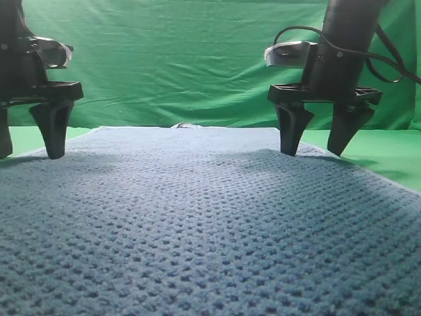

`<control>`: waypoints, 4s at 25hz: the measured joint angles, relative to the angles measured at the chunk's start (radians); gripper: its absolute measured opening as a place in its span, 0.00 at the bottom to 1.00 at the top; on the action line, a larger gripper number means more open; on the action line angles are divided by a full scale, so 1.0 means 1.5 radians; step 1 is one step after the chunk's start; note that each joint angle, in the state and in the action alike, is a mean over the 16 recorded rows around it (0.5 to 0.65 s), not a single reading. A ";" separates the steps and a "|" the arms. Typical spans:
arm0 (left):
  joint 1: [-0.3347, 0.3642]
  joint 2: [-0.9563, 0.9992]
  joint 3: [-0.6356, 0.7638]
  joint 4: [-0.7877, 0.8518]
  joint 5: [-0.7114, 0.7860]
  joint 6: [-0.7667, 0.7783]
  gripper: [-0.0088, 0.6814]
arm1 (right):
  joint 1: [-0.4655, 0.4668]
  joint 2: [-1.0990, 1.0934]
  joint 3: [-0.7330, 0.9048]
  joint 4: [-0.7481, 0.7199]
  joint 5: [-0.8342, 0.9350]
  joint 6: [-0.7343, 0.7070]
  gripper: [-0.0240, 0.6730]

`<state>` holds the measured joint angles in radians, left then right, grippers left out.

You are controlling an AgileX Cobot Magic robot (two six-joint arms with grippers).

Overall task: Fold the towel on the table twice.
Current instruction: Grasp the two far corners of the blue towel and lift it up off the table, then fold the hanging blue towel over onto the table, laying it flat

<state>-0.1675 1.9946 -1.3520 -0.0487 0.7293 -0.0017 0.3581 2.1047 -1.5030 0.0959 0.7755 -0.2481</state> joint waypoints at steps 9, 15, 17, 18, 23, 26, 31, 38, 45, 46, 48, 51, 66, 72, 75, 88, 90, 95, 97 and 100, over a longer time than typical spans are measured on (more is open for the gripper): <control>0.000 0.002 -0.004 -0.026 0.007 0.000 0.23 | 0.002 0.002 -0.006 0.008 0.027 0.004 0.35; 0.000 -0.002 -0.032 -0.038 0.044 0.000 0.04 | 0.005 -0.022 -0.003 -0.011 0.031 0.026 0.09; 0.000 -0.006 -0.056 -0.040 0.061 0.000 0.02 | 0.004 -0.039 -0.006 -0.022 0.026 0.036 0.05; 0.000 -0.008 -0.072 -0.041 0.070 0.000 0.02 | 0.003 -0.049 -0.010 -0.029 0.023 0.040 0.04; 0.000 -0.020 -0.184 -0.046 0.107 0.000 0.01 | -0.004 -0.098 -0.060 -0.066 -0.002 0.063 0.03; -0.001 -0.027 -0.273 -0.051 0.116 0.000 0.01 | -0.008 -0.125 -0.115 -0.083 -0.030 0.073 0.03; -0.001 -0.035 -0.430 -0.057 0.105 0.000 0.01 | -0.015 -0.150 -0.237 -0.097 -0.084 0.078 0.03; -0.001 -0.039 -0.569 -0.064 0.097 -0.001 0.01 | -0.016 -0.152 -0.372 -0.102 -0.098 0.076 0.03; -0.001 -0.045 -0.567 -0.065 0.142 -0.001 0.01 | -0.016 -0.147 -0.395 -0.103 -0.014 0.080 0.03; -0.001 -0.047 -0.558 -0.065 0.150 -0.002 0.01 | -0.016 -0.147 -0.390 -0.104 0.002 0.082 0.03; -0.001 -0.053 -0.536 -0.065 0.166 -0.002 0.01 | -0.016 -0.150 -0.375 -0.104 0.034 0.085 0.03; -0.001 -0.070 -0.494 -0.064 0.182 -0.003 0.01 | -0.016 -0.161 -0.343 -0.104 0.071 0.089 0.03; -0.003 -0.321 -0.107 -0.103 0.121 -0.005 0.01 | -0.014 -0.376 -0.006 -0.075 0.058 0.101 0.03; -0.004 -0.450 0.074 -0.141 0.095 0.001 0.01 | -0.003 -0.477 0.147 -0.051 0.036 0.101 0.03; -0.005 -0.508 0.147 -0.158 0.093 0.007 0.01 | 0.011 -0.520 0.210 -0.045 0.031 0.103 0.03; -0.005 -0.697 0.386 -0.218 0.118 0.030 0.01 | 0.093 -0.673 0.410 -0.043 0.040 0.171 0.03; -0.005 -0.715 0.416 -0.229 0.120 0.031 0.01 | 0.099 -0.696 0.437 -0.039 0.043 0.184 0.03; -0.005 -0.745 0.472 -0.257 0.117 0.033 0.01 | 0.102 -0.743 0.494 -0.024 0.048 0.206 0.03; -0.005 -0.750 0.487 -0.266 0.111 0.034 0.01 | 0.103 -0.756 0.512 -0.019 0.047 0.211 0.03; -0.005 -0.749 0.499 -0.275 0.097 0.038 0.01 | 0.103 -0.765 0.532 -0.014 0.039 0.216 0.03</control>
<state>-0.1746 0.8709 -0.6032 -0.4617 0.8750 0.0548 0.5121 0.9571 -0.7050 0.0742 0.8345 0.0760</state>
